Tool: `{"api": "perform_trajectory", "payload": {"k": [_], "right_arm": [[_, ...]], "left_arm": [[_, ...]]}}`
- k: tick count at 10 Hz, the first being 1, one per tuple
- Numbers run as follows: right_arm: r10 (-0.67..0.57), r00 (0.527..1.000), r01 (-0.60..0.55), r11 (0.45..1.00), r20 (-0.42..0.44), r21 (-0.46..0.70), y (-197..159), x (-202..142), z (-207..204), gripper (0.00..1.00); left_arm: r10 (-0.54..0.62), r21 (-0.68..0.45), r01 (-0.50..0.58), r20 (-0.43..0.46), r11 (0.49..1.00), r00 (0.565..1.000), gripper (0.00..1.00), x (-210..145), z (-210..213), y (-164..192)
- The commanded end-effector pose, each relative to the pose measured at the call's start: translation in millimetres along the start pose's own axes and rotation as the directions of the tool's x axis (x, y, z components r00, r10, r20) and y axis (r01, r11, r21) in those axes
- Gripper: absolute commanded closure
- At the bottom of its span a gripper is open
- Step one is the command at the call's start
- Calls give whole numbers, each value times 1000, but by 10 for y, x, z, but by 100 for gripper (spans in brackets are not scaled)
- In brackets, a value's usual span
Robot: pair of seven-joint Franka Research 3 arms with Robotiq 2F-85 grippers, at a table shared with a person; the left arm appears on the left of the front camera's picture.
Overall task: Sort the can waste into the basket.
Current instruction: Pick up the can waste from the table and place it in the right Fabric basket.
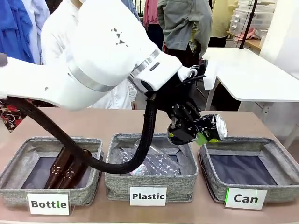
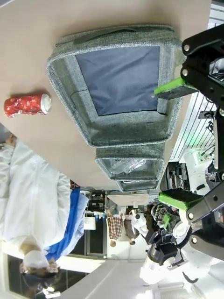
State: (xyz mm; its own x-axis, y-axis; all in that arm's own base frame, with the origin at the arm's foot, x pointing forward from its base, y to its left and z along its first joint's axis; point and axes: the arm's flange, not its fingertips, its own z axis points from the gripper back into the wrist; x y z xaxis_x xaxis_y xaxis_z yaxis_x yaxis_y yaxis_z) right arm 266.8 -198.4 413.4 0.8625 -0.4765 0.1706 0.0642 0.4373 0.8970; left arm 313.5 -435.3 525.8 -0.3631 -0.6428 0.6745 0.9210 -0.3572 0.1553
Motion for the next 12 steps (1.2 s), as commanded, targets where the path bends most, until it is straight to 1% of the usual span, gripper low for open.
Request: {"api": "perform_trajectory", "payload": {"k": [1, 4, 5, 6, 7, 8, 9, 10, 11, 12], "right_arm": [[25, 999, -26, 999, 19, 31, -10, 16, -9, 0], [25, 999, -26, 999, 19, 31, -10, 16, -9, 0], [25, 999, -26, 999, 19, 31, -10, 16, -9, 0], [0, 1000, 0, 1000, 0, 0, -1, 0, 1, 0], [12, 999, -15, 997, -39, -72, 126, -76, 124, 0], [-41, 992, 32, 997, -123, -74, 69, -176, 369, 0], [-59, 978, 45, 996, -199, -75, 1, -294, 586, 0], [-78, 977, 65, 995, -201, -70, -23, -387, 730, 0], [-54, 972, 45, 998, -228, -44, -51, -490, 844, 0], [-13, 954, 22, 999, -299, 26, -85, -563, 951, 0]], "left_arm": [[-12, 60, 14, -32, 998, 999, 66, -36, 282, -246], [-12, 60, 14, -32, 998, 999, 66, -36, 282, -246], [-15, 47, 16, -17, 999, 1000, 66, 15, 246, -161], [-69, 33, 70, -13, 997, 998, 66, 259, 35, 44], [-93, -6, 93, -28, 996, 995, 66, 531, -265, 240], [-79, -14, 79, -61, 997, 995, 66, 735, -567, 510], [-72, -31, 71, -49, 997, 996, 66, 850, -848, 774], [-53, -46, 50, -67, 998, 996, 66, 947, -1126, 1059], [-36, -52, 32, -67, 998, 997, 66, 1019, -1404, 1294], [-15, -80, 8, -86, 997, 996, 66, 1069, -1654, 1483]]}}
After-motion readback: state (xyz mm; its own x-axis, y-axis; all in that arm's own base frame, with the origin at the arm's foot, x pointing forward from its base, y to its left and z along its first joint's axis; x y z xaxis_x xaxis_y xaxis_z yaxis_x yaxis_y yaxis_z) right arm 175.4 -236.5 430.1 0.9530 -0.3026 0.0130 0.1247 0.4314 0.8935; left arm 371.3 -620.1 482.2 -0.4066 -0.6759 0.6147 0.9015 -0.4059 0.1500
